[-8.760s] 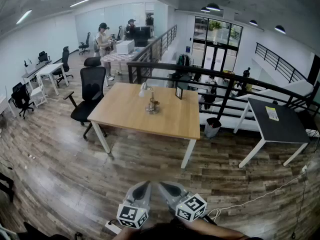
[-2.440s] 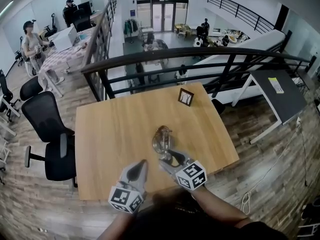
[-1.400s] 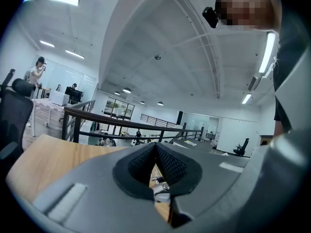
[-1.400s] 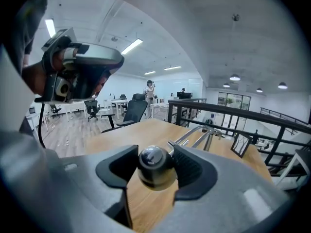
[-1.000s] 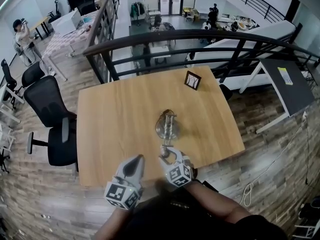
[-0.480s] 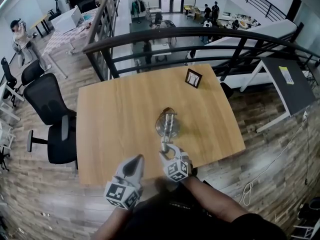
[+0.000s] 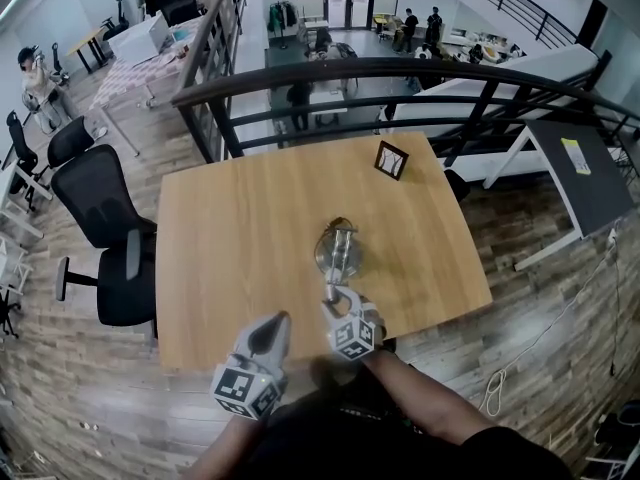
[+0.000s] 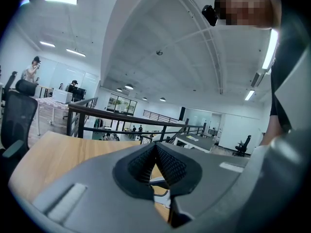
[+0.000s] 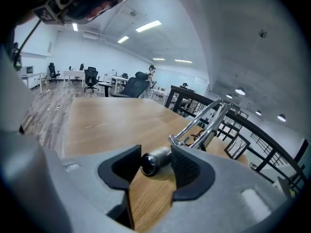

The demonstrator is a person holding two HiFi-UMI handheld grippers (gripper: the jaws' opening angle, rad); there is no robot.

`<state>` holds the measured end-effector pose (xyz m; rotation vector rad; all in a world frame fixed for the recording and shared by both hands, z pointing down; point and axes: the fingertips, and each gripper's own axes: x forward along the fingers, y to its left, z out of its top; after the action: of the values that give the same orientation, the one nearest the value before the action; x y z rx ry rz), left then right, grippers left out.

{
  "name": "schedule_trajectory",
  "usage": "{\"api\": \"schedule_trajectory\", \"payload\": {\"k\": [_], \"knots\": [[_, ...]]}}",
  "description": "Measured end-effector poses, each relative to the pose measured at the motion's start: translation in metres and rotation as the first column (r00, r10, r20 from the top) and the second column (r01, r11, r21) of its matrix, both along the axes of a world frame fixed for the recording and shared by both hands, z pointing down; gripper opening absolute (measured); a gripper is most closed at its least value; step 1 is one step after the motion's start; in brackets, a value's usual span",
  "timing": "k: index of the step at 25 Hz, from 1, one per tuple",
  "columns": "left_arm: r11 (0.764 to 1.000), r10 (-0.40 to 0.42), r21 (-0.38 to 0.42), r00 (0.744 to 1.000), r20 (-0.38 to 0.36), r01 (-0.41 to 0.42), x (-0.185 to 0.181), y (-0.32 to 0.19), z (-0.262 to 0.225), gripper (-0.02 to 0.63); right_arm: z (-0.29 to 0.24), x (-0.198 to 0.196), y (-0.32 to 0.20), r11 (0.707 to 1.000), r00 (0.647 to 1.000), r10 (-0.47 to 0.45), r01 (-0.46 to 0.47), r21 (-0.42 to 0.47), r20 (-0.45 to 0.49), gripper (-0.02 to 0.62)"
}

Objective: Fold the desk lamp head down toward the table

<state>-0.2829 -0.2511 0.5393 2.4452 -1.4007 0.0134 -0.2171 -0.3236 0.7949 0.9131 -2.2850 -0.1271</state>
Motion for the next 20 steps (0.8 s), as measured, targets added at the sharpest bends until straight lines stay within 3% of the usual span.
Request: {"api": "schedule_trajectory", "payload": {"k": [8,15,20], "knots": [[1.0,0.007,0.016,1.0,-0.01,-0.007,0.002,0.001,-0.003,0.002,-0.019,-0.002,0.004,0.999,1.0,-0.009,0.01,-0.034,0.015,0.189],[0.998,0.033,0.058,0.999,-0.036,-0.03,0.007,-0.002,-0.019,0.002,-0.092,-0.011,0.013,0.999,0.985,0.019,-0.013,-0.038,0.169,0.187],[0.994,0.062,0.094,0.997,-0.056,-0.056,0.017,-0.003,-0.029,0.002,-0.155,-0.012,0.022,1.0,0.955,0.018,-0.012,-0.024,0.295,0.163]]}}
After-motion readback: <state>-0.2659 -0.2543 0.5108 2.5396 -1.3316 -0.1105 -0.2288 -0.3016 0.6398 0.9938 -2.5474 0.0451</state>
